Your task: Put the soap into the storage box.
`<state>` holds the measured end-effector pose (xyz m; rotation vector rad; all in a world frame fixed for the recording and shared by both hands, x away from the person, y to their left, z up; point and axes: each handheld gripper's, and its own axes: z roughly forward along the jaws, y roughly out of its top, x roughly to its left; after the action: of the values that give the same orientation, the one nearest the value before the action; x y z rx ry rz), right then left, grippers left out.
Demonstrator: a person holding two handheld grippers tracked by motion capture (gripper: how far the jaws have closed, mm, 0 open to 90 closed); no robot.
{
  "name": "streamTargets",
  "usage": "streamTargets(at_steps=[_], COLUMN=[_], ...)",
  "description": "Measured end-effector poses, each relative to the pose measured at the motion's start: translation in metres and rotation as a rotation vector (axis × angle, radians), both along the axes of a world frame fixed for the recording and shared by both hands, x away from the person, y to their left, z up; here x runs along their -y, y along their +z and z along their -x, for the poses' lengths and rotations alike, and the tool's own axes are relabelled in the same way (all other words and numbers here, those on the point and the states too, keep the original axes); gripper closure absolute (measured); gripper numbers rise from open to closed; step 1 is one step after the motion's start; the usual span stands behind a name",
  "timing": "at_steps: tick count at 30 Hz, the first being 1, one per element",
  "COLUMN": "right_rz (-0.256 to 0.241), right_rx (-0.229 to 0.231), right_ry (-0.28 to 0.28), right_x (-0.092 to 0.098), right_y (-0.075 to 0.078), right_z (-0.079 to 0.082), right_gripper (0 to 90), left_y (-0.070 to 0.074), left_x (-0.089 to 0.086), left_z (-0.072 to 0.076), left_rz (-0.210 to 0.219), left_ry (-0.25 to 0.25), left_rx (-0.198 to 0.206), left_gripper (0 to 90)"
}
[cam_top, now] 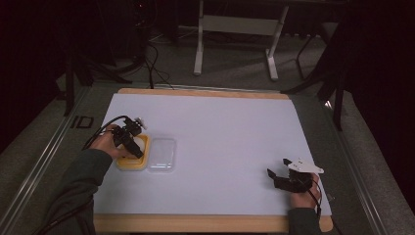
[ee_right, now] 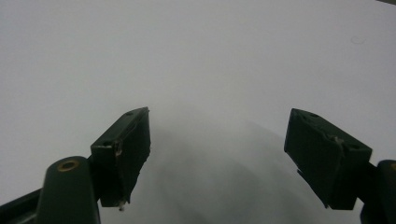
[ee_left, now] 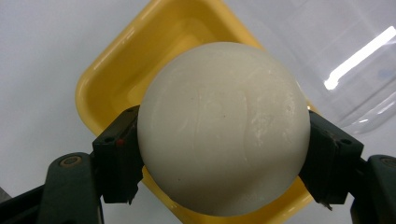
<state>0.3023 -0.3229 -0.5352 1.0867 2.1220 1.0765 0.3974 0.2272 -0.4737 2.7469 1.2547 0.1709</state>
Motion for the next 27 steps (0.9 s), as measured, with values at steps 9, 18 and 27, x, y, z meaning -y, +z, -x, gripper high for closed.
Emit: streamTargets(at_steps=[9,18,27], right_rz=[0.001,0.003,0.004], right_rx=[0.000,0.001,0.001], right_ry=[0.000,0.000,0.001], right_x=[0.000,0.000,-0.001], right_y=[0.000,0.000,0.000], right_z=[0.000,0.000,0.000], right_gripper=[22.2,22.2,22.2], left_y=[-0.009,-0.016,-0.016], left_x=[-0.004,-0.003,-0.004], left_z=[-0.001,-0.002,0.000], left_rz=[-0.002,0.006,0.013], left_ry=[0.007,0.004,-0.020], left_rx=[-0.014,-0.037,-0.029], left_gripper=[25.7,25.4,23.0])
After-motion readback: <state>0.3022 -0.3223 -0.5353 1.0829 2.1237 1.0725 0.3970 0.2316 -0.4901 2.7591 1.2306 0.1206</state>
